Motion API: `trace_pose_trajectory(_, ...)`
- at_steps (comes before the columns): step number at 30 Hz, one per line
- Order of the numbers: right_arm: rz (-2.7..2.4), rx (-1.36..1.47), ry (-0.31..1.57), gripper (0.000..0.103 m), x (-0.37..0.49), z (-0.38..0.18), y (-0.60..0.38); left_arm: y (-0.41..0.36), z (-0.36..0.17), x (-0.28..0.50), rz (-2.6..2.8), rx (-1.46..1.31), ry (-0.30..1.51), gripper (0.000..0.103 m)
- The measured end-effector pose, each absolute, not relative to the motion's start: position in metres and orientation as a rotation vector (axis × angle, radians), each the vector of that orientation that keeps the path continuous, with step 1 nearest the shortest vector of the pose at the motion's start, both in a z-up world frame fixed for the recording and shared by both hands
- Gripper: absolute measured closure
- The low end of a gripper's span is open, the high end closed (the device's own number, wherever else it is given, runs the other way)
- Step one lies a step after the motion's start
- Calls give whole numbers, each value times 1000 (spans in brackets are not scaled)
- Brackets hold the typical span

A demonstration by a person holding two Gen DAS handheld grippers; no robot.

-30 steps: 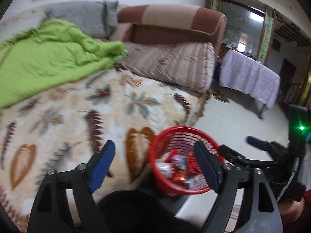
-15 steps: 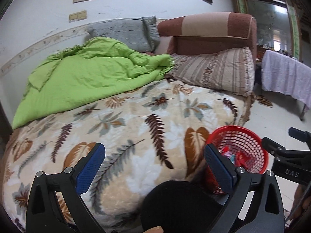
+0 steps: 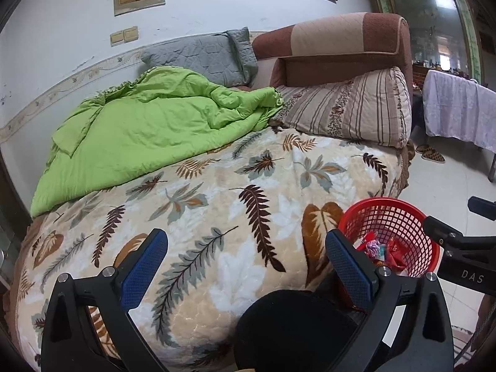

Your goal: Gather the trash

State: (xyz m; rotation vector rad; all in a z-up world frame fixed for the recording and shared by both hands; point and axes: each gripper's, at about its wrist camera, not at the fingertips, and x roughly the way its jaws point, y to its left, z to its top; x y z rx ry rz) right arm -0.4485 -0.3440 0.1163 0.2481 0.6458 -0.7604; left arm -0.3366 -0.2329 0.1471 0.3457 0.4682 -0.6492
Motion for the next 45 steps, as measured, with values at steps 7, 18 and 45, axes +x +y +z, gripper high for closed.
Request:
trace_pose_trajectory(7,-756,249,646,4,-447,116,-344,-234,145,-338,-658,358,473,2)
trace_pose_trajectory(18,-746,241,641,4,-445,114,-341,-234,146,-339,-661,352,475,2)
trace_pose_trajectory(45,-745,246,642,4,-446,114,-342,-232,148,-338,-666,344,476,2)
